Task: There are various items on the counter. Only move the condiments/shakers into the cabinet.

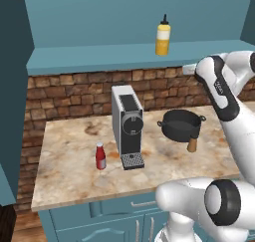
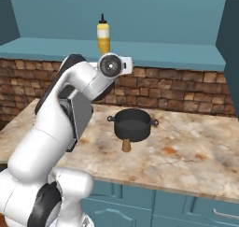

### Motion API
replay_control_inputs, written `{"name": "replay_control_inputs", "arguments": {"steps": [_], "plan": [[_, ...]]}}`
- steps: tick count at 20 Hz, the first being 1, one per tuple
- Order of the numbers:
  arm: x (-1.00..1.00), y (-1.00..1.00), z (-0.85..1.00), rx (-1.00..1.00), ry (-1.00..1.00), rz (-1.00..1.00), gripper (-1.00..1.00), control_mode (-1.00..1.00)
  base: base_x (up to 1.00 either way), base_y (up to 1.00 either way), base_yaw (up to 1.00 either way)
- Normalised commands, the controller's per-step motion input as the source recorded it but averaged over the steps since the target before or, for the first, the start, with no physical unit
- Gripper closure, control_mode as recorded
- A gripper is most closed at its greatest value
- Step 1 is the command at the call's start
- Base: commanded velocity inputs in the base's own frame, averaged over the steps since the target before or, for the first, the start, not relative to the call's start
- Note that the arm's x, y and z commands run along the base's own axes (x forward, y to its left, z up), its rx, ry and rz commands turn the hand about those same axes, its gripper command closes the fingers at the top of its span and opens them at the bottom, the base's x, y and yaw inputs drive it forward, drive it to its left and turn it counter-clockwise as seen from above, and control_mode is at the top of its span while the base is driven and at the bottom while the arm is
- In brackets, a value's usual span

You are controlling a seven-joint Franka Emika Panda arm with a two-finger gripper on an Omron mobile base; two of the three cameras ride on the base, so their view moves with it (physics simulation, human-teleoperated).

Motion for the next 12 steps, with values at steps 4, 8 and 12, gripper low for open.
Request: {"name": "replay_control_inputs", "arguments": {"steps": [4,8,12], "plan": [[-1.0,-1.0,-0.91,0.04,0.2,0.0,-1.0,-1.0,0.0,0.0,0.0],[-0.72,-0.96,-1.0,0.0,0.13,0.04,-1.0,-1.0,0.0,0.0,0.0],[-0.54,-0.81,-1.0,0.0,0.02,0.12,-1.0,-1.0,0.0,0.0,0.0]]}}
